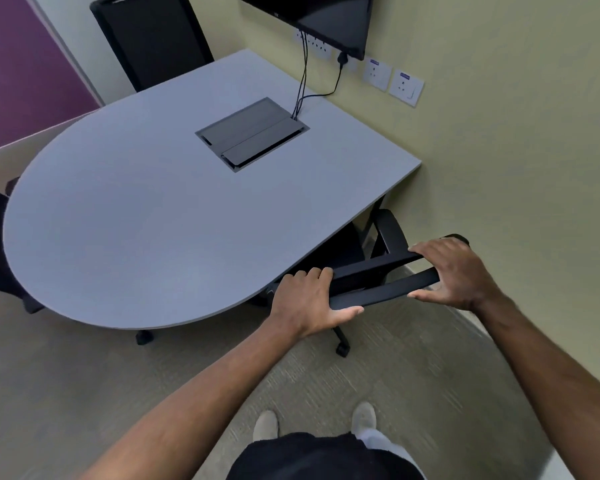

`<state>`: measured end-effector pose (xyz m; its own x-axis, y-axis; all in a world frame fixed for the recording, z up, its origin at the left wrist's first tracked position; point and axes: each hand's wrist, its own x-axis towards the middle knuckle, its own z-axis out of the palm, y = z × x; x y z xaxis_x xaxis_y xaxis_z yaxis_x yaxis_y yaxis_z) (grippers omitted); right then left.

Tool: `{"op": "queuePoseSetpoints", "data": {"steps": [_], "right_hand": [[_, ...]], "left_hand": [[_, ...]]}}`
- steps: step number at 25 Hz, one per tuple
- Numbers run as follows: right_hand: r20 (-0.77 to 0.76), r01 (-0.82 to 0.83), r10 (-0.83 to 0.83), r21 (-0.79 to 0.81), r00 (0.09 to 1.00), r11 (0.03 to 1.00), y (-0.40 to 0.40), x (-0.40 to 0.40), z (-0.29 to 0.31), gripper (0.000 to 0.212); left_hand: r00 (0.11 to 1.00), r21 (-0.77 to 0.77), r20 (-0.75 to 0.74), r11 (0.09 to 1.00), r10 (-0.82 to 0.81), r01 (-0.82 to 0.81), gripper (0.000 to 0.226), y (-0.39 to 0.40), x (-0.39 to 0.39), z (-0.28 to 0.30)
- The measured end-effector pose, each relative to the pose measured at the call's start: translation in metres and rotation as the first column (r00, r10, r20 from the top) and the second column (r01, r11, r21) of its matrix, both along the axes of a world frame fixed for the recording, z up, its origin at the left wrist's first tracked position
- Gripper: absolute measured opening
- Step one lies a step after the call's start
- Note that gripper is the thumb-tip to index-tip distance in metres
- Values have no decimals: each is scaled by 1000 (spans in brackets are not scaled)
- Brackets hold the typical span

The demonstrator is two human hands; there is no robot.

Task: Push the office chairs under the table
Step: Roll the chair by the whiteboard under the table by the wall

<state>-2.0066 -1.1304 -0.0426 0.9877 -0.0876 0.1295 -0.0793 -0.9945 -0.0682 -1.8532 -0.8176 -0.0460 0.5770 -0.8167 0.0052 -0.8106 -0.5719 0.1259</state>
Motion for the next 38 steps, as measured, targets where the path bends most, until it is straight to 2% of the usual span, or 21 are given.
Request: {"op": "queuePoseSetpoints", "data": {"steps": [3,8,16,21,28,38], "right_hand": [[13,-60,60,1,998,998,-41,13,-4,97],[24,-147,147,-2,989,989,-105,45,-5,100],[79,-229,227,19,971,973,-167,90,-10,102],[75,-287,285,11,956,958,-193,100,-11,103],[78,-304,303,-2,950,953,-198,113,-8,106],[115,-213,206,54,972,975,-150,82,-19,105]], "left_hand": [[998,0,4,998,65,-65,107,-31,-6,2],[985,-30,-1,984,174,-174,94,-82,-7,7],[966,-16,-32,966,256,-256,96,-134,12,9],[954,-33,15,954,299,-299,103,-155,-2,1],[947,-4,-7,947,320,-321,110,-159,4,4],[956,99,-1,952,292,-290,109,-122,9,10]]}}
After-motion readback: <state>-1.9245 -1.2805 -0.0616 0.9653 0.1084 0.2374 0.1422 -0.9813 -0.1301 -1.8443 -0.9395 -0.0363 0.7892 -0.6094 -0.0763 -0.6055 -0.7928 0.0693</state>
